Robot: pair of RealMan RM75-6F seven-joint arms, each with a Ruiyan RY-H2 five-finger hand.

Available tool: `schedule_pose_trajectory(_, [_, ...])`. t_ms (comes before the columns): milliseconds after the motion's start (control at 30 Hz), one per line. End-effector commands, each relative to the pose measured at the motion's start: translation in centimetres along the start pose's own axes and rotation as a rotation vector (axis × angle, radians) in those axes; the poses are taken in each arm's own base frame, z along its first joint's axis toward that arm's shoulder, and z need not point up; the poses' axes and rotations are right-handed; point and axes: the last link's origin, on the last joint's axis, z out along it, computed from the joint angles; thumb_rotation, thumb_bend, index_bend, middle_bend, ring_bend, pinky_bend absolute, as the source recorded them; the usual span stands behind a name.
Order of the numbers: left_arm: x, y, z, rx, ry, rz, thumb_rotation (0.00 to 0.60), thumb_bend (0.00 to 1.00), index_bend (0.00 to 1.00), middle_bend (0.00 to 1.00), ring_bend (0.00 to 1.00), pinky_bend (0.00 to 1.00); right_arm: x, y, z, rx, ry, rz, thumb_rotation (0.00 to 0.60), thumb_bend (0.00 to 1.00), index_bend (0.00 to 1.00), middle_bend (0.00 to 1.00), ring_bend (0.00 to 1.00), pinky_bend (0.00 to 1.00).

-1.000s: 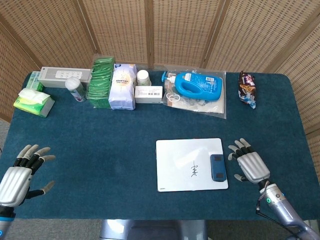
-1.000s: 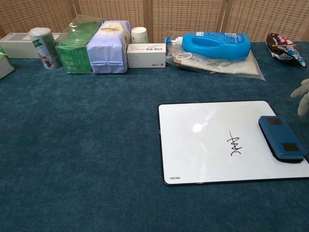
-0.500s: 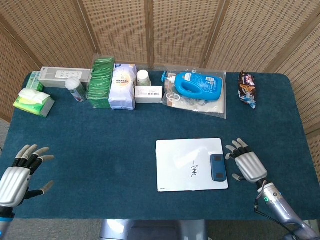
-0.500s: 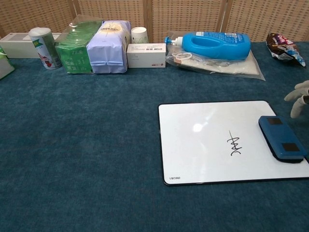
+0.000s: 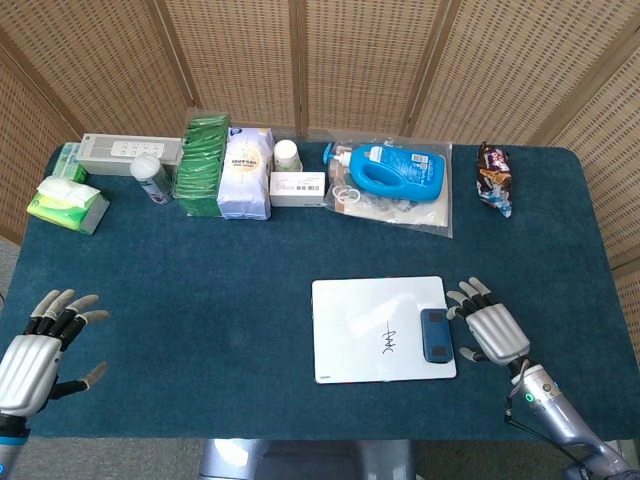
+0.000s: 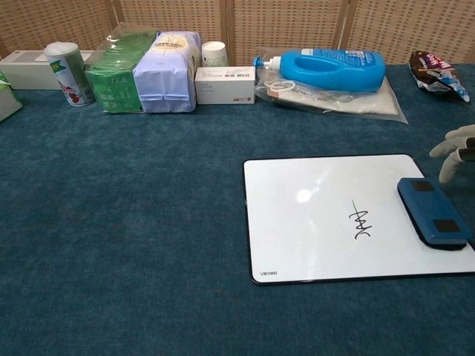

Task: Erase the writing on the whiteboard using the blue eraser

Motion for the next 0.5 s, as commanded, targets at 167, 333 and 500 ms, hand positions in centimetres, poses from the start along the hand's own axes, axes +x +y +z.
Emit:
schedule_pose_trajectory(167, [0.0, -0.4, 0.1, 0.006, 0.001, -0.007, 0.6, 0.29, 0.28, 0.2, 0.09, 0.0, -0.3, -1.0, 0.9, 0.021, 0.001, 0.009, 0.6, 0.0, 0.35, 0.17, 0.0, 0.0])
schedule_pose_trajectory(333, [-0.2, -0.8, 0.3, 0.01, -0.002, -0.013, 0.6, 0.29, 0.28, 0.2, 0.09, 0.0, -0.3, -1.9, 1.7, 0.034, 0.002, 0.007, 0.6, 0.0, 0.35, 0.17, 0.0, 0.0])
schedule_pose_trajectory(500, [-0.2, -1.1, 0.4, 0.012, -0.003, -0.02, 0.6, 0.29, 0.28, 0.2, 0.09, 0.0, -0.1, -2.7, 2.5, 0.048, 0.007, 0.002, 0.6, 0.0, 0.35, 0.17, 0.0, 0.0])
